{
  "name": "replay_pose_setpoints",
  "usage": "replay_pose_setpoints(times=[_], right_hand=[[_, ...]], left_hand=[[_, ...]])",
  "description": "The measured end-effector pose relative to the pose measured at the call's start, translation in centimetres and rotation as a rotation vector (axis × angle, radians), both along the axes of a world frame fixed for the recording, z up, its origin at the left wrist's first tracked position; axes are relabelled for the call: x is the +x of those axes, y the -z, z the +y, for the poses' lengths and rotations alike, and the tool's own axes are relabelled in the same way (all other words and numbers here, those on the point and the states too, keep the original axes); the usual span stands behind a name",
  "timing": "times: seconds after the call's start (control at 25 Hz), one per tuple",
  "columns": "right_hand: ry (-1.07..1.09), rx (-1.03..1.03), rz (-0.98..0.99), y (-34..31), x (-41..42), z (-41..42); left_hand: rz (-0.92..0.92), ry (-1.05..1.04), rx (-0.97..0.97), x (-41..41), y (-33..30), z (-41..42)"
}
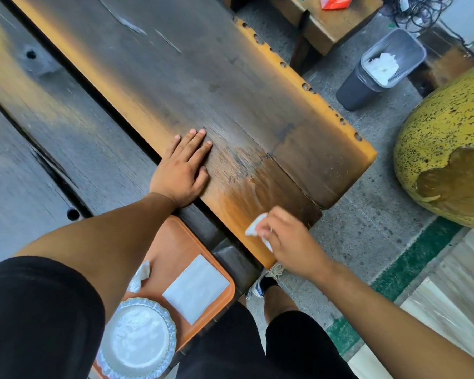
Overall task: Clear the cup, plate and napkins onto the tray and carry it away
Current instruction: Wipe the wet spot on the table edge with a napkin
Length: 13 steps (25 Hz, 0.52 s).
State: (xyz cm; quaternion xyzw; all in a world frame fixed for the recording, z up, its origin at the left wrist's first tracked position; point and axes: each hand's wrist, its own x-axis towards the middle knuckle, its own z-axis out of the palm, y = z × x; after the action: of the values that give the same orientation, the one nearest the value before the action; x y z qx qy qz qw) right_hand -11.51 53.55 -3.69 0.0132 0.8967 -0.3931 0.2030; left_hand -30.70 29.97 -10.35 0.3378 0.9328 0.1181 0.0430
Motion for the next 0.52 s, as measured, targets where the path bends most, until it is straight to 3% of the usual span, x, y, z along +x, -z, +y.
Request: replay_pose_setpoints(times=[0.12, 0.24, 0.36, 0.52], right_hand=[[0.224, 0.103, 0.128, 0.7, -6.9, 0.2], [0.298, 0.153, 0.156, 1.9, -12.5, -0.3], [0.191, 0.184, 0.126, 3.0, -13.8, -1.3], [-0.098, 0.092, 0.064, 2.6, -8.5, -1.0]], left_hand=[[0.001, 0.000, 0.006, 0.1, -0.1, 0.0], [0.000, 0.003, 0.001, 0.0, 0.1, -0.1], [0.005, 0.004, 0.002, 0.0, 0.2, -0.1], [0.001, 0.008, 0.006, -0.1, 0.2, -0.1]])
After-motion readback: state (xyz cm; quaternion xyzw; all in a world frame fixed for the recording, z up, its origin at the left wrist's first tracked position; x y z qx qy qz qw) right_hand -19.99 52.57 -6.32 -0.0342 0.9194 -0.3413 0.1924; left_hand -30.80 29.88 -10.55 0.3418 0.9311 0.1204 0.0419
